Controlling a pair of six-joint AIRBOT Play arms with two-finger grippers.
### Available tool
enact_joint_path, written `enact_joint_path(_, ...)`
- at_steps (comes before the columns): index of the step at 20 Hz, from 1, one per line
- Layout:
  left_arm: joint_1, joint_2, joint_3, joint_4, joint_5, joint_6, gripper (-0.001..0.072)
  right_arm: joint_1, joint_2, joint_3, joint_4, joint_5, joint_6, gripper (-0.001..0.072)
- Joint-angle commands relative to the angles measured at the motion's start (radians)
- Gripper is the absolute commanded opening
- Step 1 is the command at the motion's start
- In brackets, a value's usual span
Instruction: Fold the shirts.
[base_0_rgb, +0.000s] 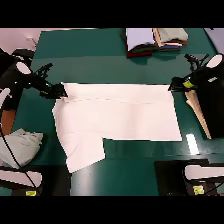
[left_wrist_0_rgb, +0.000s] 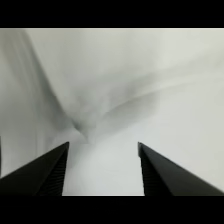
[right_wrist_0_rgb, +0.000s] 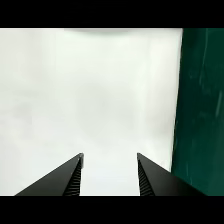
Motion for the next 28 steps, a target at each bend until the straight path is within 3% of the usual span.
enact_joint_path(1,0.001,0.085,-0.008,0.079,-0.039,-0.034,0.0517,-0.005,0.055,-0.009,0.022,0.055,-0.046,0.0383)
enact_joint_path(5,0.001,0.328,-0.157,0.208,-0.071,-0.033,0.0518,-0.117,0.256,-0.232,0.023,0.106,-0.081,0.0383)
enact_joint_path(8,0.001,0.499,-0.353,0.170,-0.087,-0.035,0.0519,-0.276,0.377,-0.430,0.023,0.190,-0.111,0.0388)
enact_joint_path(13,0.001,0.655,-0.581,0.077,-0.079,-0.036,0.0519,-0.526,0.459,-0.689,0.031,0.185,-0.156,0.0389)
enact_joint_path(21,0.001,0.658,-0.625,0.035,-0.042,-0.032,0.0520,-0.407,0.458,-0.829,0.034,0.101,-0.163,0.0378)
enact_joint_path(25,0.001,0.658,-0.625,0.048,-0.071,-0.012,0.0521,-0.296,0.459,-0.827,0.030,0.080,-0.165,0.0062)
enact_joint_path(26,0.001,0.658,-0.625,0.049,-0.095,-0.002,0.0520,-0.278,0.460,-0.827,0.029,0.085,-0.171,0.0017)
enact_joint_path(28,0.001,0.660,-0.634,0.055,-0.142,0.002,0.0521,-0.258,0.488,-0.827,0.028,0.090,-0.170,0.0017)
